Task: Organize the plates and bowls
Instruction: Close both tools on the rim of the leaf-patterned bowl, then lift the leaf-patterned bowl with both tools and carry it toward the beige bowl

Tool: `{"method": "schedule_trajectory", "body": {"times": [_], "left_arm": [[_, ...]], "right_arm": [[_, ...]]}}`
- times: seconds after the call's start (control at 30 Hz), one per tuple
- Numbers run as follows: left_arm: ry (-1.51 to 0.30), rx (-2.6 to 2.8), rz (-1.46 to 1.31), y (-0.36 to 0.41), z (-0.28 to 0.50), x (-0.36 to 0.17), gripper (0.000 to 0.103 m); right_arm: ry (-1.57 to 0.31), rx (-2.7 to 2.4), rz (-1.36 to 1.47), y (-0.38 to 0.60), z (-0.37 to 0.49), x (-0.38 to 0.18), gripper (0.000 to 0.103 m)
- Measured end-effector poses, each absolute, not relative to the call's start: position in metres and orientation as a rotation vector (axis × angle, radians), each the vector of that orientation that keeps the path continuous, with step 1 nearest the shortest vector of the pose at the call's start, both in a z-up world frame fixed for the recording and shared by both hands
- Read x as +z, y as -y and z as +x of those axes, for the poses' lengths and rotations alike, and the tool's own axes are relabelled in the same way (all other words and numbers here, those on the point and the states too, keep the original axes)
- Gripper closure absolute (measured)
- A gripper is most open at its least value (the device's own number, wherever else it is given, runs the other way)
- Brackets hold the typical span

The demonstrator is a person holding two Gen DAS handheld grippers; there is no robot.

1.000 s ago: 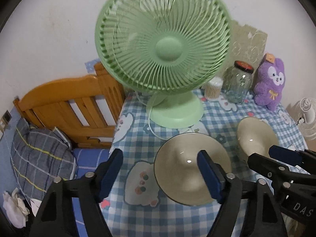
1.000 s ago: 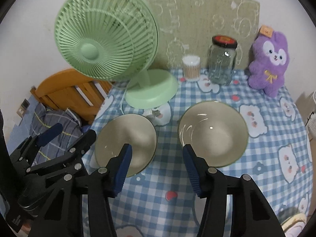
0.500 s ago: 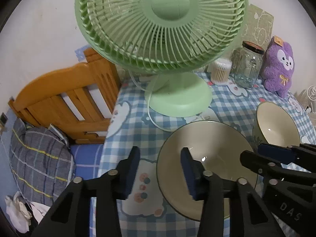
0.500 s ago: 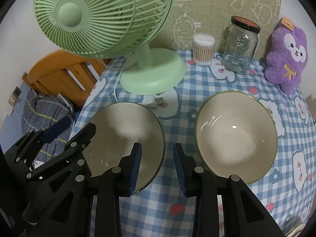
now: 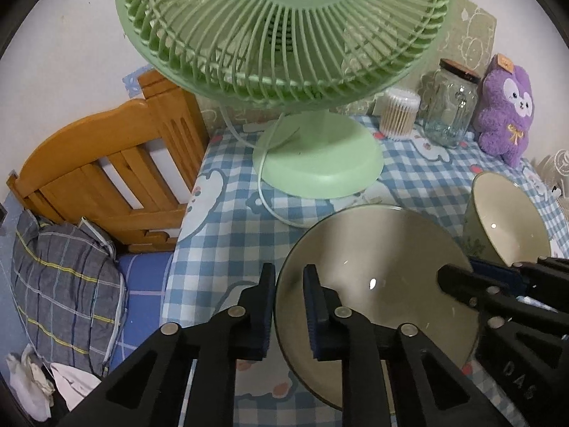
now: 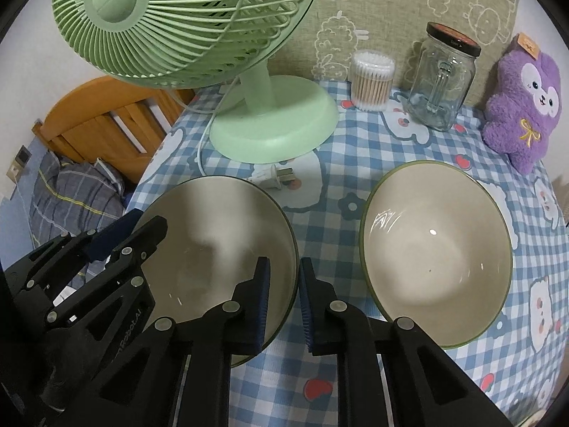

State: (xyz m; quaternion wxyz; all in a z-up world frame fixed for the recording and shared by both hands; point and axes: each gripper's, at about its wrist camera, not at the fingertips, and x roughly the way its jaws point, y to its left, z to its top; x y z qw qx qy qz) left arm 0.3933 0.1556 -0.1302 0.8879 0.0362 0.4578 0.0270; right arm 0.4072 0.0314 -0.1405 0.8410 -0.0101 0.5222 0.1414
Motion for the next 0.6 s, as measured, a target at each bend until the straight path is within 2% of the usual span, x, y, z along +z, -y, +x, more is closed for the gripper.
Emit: {"method": "schedule_trajectory", "body": {"times": [0.6], "left_arm": [[-0.952, 0.072, 0.092, -0.15, 0.382, -0.125, 0.093]], "right_arm": [[-1.108, 0.283, -0.055, -0.031, 0.401, -0.14, 0.091]]}}
